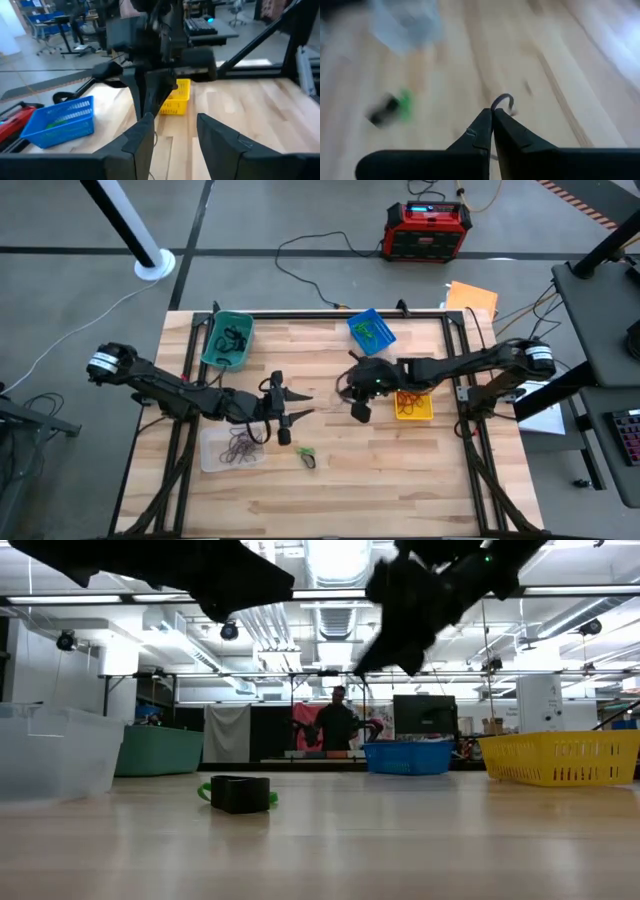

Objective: Sort rubber bands into baskets

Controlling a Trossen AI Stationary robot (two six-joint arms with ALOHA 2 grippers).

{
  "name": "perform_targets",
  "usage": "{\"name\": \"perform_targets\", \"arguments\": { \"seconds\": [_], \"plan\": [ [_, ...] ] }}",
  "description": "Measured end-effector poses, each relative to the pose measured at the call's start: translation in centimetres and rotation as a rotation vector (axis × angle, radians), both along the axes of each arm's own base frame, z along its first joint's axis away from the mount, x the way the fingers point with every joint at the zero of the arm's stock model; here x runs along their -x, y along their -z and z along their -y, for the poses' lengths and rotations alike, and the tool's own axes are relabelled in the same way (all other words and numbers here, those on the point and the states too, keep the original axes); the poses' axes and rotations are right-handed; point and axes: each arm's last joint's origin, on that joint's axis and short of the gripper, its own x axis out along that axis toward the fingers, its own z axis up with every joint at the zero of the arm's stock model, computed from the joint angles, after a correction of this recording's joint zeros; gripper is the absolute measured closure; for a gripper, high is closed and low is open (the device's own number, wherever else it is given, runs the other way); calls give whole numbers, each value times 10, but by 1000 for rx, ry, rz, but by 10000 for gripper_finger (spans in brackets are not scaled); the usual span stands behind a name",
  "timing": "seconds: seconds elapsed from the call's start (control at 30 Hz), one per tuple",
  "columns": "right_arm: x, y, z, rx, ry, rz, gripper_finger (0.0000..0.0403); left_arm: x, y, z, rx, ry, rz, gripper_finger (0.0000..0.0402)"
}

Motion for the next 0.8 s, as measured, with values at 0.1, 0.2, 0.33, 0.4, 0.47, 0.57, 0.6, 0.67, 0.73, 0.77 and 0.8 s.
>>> {"name": "perform_targets", "arguments": {
  "seconds": [0.1, 0.2, 0.33, 0.4, 0.47, 0.57, 0.6, 0.67, 0.73, 0.77, 0.8],
  "plan": [
    [-2, -6, -3, -14, -72, 151, 394, -1, 0, -3, 37, 35, 12, 254],
    [-7, -12, -5, -19, -150, 273, 394, -3, 3, -5, 41, 32, -1, 229],
    [-14, -18, -9, 1, -189, 375, 394, -7, 9, -6, 47, 21, -4, 184],
    [-17, -21, -10, 13, -200, 397, 394, -9, 12, -6, 48, 19, 0, 162],
    [-18, -25, -10, 29, -207, 418, 394, -12, 15, -7, 49, 14, 2, 143],
    [-20, -30, -11, 35, -211, 434, 394, -17, 20, -9, 56, 1, 15, 124],
    [-21, -32, -11, 38, -213, 437, 394, -19, 22, -11, 60, -5, 18, 119],
    [-22, -34, -12, 45, -218, 446, 394, -24, 26, -13, 72, -16, 27, 113],
    [-22, -36, -12, 53, -222, 455, 394, -29, 29, -14, 75, -25, 28, 111],
    [-22, -36, -12, 52, -223, 454, 394, -32, 30, -15, 76, -29, 31, 111],
    [-22, -36, -12, 52, -223, 452, 394, -35, 29, -15, 77, -29, 39, 112]
  ]
}}
